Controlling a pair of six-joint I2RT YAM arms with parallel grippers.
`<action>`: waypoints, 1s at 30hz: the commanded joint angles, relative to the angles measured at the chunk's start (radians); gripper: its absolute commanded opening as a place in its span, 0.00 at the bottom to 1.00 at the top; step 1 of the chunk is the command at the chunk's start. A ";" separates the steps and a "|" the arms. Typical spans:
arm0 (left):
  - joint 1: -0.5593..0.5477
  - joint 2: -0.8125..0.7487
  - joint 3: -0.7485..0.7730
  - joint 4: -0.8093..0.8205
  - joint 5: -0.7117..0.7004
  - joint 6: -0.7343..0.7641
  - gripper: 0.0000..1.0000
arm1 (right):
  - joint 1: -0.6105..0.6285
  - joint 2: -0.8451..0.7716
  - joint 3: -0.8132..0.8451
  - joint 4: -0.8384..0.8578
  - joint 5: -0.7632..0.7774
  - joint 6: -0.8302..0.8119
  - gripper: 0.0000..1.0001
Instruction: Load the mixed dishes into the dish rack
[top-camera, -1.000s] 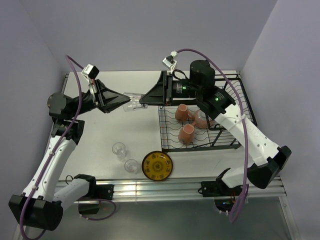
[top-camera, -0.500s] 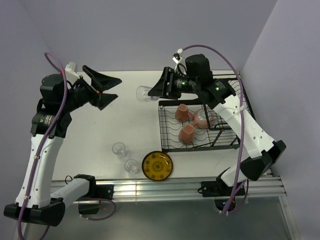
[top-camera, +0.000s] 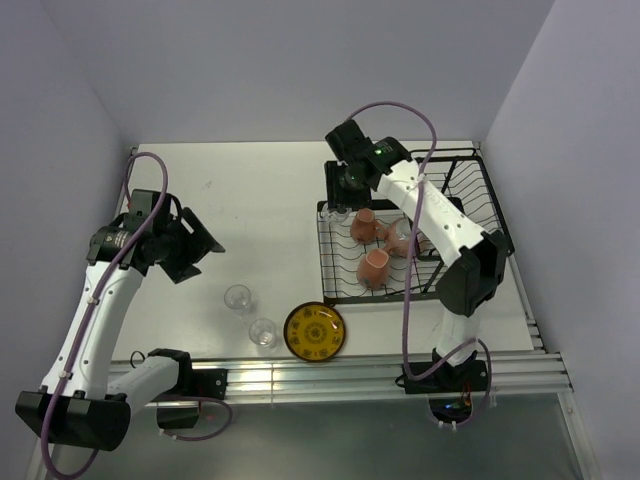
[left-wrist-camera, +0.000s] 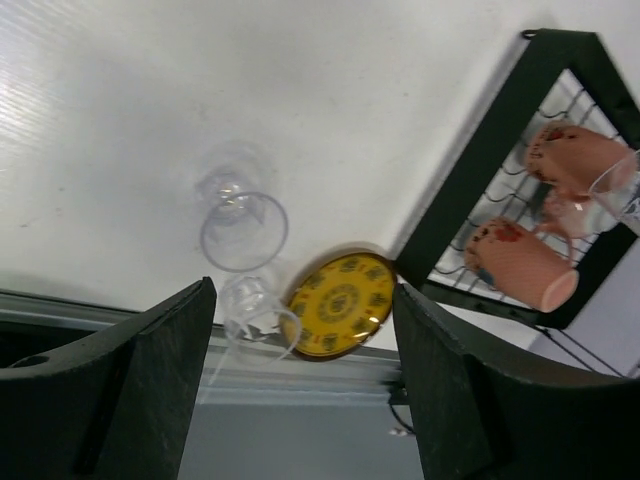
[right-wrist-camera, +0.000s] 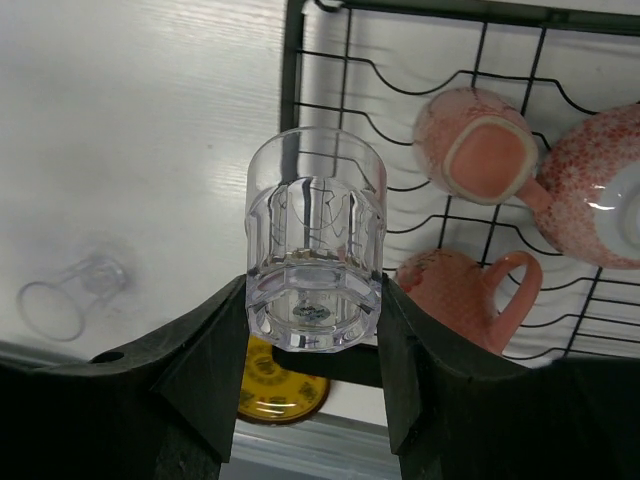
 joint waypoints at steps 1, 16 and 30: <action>-0.011 -0.012 -0.012 -0.032 -0.074 0.089 0.76 | 0.002 0.045 0.064 -0.045 0.069 -0.037 0.00; -0.081 0.002 -0.084 -0.032 -0.118 0.101 0.66 | -0.022 0.299 0.205 -0.047 0.089 -0.052 0.00; -0.106 0.060 -0.081 -0.060 -0.117 0.132 0.66 | -0.042 0.452 0.316 -0.058 0.052 -0.044 0.06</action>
